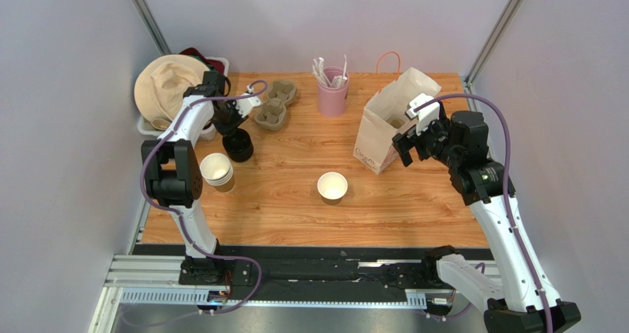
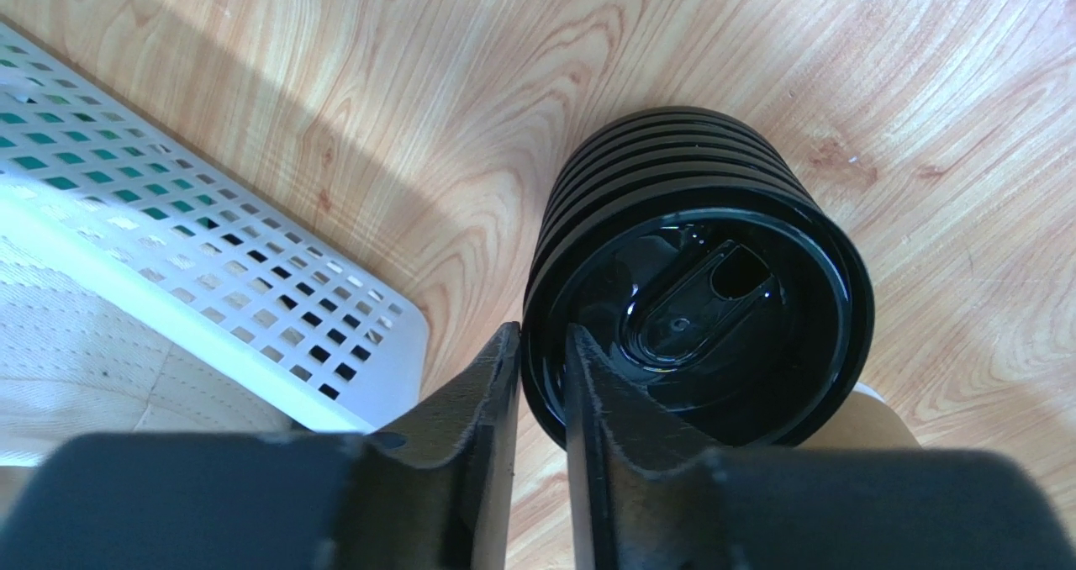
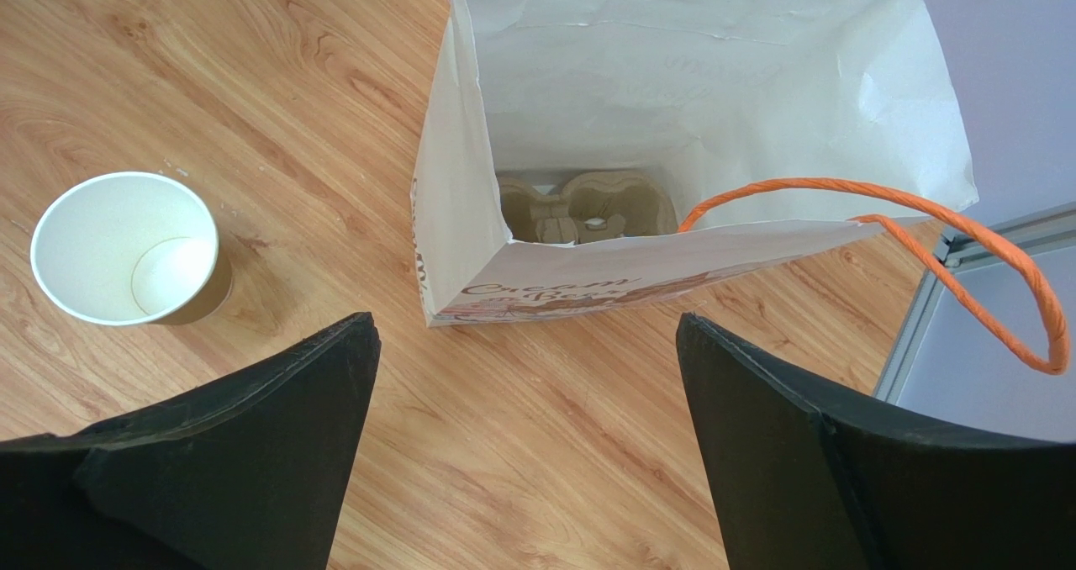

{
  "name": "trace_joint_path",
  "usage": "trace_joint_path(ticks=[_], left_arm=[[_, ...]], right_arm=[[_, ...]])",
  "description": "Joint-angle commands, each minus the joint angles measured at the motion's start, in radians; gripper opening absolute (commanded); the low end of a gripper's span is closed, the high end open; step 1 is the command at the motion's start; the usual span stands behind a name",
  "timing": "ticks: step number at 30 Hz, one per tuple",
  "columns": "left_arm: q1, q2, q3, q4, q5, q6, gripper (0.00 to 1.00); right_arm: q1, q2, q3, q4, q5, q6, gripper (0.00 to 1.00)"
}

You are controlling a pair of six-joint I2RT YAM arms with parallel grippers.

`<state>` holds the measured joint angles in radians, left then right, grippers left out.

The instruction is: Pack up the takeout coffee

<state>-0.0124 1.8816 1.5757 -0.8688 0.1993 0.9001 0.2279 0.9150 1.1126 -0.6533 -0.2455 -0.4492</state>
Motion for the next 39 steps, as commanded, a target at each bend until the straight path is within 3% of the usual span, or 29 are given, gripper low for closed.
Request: trace_joint_path(ticks=[1,32,39], left_arm=[[0.006,0.002,0.044,0.007,0.003,0.005,0.26],[0.031,-0.081,0.124,-0.130,0.091,0.008,0.17],[0.038,-0.157,0.202,-0.191,0.309,-0.065,0.15]], right_arm=[[0.005,-0.005,0.003,0.027,-0.009,0.004,0.95],[0.005,-0.005,0.001,0.023,-0.021,0.001,0.95],[0.005,0.010,0.076,-0.026,-0.129,0.040,0.95]])
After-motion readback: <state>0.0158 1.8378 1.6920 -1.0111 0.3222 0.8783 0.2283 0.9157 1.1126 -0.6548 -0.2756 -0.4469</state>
